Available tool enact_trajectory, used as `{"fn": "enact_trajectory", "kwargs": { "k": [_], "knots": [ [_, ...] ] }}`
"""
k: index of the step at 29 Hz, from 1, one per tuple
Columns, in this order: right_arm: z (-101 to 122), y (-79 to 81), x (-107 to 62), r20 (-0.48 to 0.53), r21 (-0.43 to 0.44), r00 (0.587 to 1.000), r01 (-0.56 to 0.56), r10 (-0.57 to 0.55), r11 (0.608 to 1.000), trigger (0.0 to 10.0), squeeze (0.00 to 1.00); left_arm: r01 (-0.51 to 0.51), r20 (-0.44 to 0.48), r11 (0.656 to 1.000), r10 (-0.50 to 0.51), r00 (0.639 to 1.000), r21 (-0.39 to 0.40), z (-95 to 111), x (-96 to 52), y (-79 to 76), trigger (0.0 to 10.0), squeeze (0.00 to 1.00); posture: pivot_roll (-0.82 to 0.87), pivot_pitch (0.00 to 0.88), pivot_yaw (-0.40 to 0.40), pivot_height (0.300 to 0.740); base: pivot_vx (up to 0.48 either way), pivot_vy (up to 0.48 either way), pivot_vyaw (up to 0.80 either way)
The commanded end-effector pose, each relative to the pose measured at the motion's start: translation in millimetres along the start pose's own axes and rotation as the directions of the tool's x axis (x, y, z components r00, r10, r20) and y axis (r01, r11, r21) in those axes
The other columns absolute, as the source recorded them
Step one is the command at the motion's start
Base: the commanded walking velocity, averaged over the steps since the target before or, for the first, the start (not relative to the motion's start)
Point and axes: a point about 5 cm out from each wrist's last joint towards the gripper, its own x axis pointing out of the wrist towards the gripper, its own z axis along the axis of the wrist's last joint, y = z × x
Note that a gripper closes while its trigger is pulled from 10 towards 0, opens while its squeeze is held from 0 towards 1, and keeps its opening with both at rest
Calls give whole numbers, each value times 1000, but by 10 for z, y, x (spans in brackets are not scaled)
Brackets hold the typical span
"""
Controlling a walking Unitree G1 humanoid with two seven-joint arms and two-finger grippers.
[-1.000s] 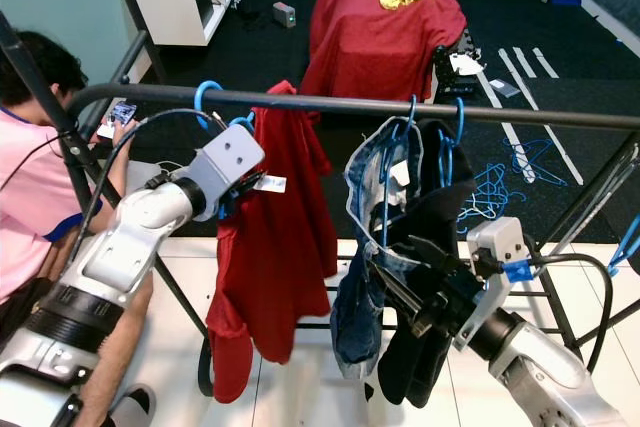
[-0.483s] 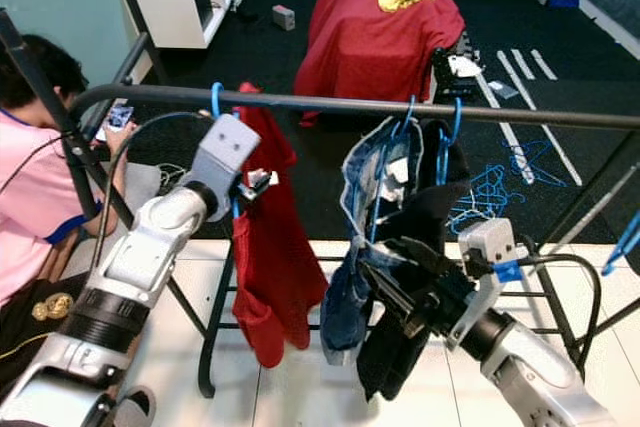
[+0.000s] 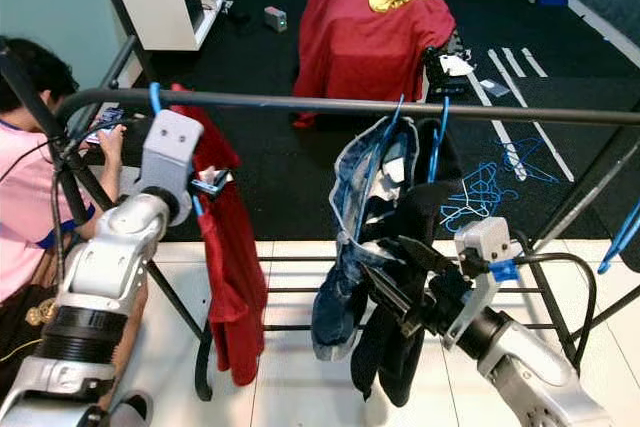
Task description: Hang hanger
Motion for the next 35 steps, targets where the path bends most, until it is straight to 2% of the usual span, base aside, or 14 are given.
{"fn": "enact_trajectory", "kwargs": {
  "k": [1, 5, 6, 12, 13, 15, 16, 18, 19, 20, 21, 29, 30, 35],
  "knots": [
    [-64, -14, 0, -29, 14, 1000, 4, -3, 1000, 10000, 0, 10, -44, 1000, -12, 999, -29, -63, -31, -6, 10000, 0, -59, 173, -2, 740, 0, 0, 0],
    [-67, -15, 2, -30, 14, 1000, 4, -3, 1000, 10000, 0, 45, -42, 998, -46, 998, -38, -50, -30, -35, 10000, 0, -59, 173, -2, 740, 0, 0, 0],
    [-70, -14, 4, -30, 14, 1000, 3, -3, 1000, 10000, 0, 69, -41, 997, -71, 997, -46, -47, -30, -61, 0, 0, -63, 170, 2, 740, 0, 0, 0],
    [-69, -12, 1, -29, 11, 1000, 5, -4, 1000, 10000, 0, 110, -60, 994, -110, 992, -11, -54, -36, -142, 0, 0, -68, 168, 5, 740, 0, 0, 0],
    [-69, -13, -7, -29, 11, 1000, 6, -6, 1000, 10000, 0, 111, -64, 993, -113, 992, -34, -57, -44, -161, 6392, 0, -68, 168, 5, 740, 0, 0, 0],
    [-69, -13, -8, -30, 11, 1000, 7, -7, 1000, 10000, 0, 111, -64, 993, -113, 991, -41, -58, -46, -166, 6392, 0, -68, 168, 5, 740, 0, 0, 0],
    [-67, -15, -13, -30, 9, 1000, 8, -8, 1000, 10000, 0, 116, -65, 993, -118, 991, -33, -53, -44, -164, 3843, 0, -72, 163, 7, 740, 0, 0, 0],
    [-66, -17, -18, -31, 8, 999, 10, -10, 1000, 10000, 0, 124, -68, 992, -125, 990, -19, -44, -46, -159, 4275, 0, -72, 163, 7, 740, 0, 0, 0],
    [-64, -19, -15, -31, 7, 999, 9, -9, 1000, 10000, 0, 122, -67, 992, -123, 990, -9, -35, -43, -145, 0, 0, -72, 163, 7, 740, 0, 0, 0],
    [-62, -20, -12, -30, 6, 1000, 8, -8, 1000, 10000, 0, 114, -69, 993, -114, 991, 2, -32, -40, -128, 2784, 0, -72, 163, 7, 740, 0, 0, 0],
    [-61, -21, -9, -30, 5, 1000, 7, -7, 1000, 10000, 0, 110, -73, 994, -109, 991, 7, -31, -34, -109, 10000, 0, -72, 163, 7, 740, 0, 0, 0],
    [-70, -19, -4, -31, 5, 999, 8, -8, 1000, 10000, 0, 82, -42, 996, -84, 996, -40, 61, 4, 27, 10000, 0, -71, 159, 10, 740, 0, 0, 0],
    [-70, -19, -5, -30, 5, 1000, 10, -9, 1000, 10000, 0, 71, -34, 996, -73, 997, -50, 83, 8, 71, 10000, 1000, -72, 162, 12, 740, 0, 0, 0],
    [-71, -16, -7, -28, 7, 1000, 12, -12, 1000, 10000, 0, 60, -45, 998, -60, 997, -12, 110, 33, 139, 10000, 961, -70, 166, 15, 740, 0, 0, 0]
  ]
}}
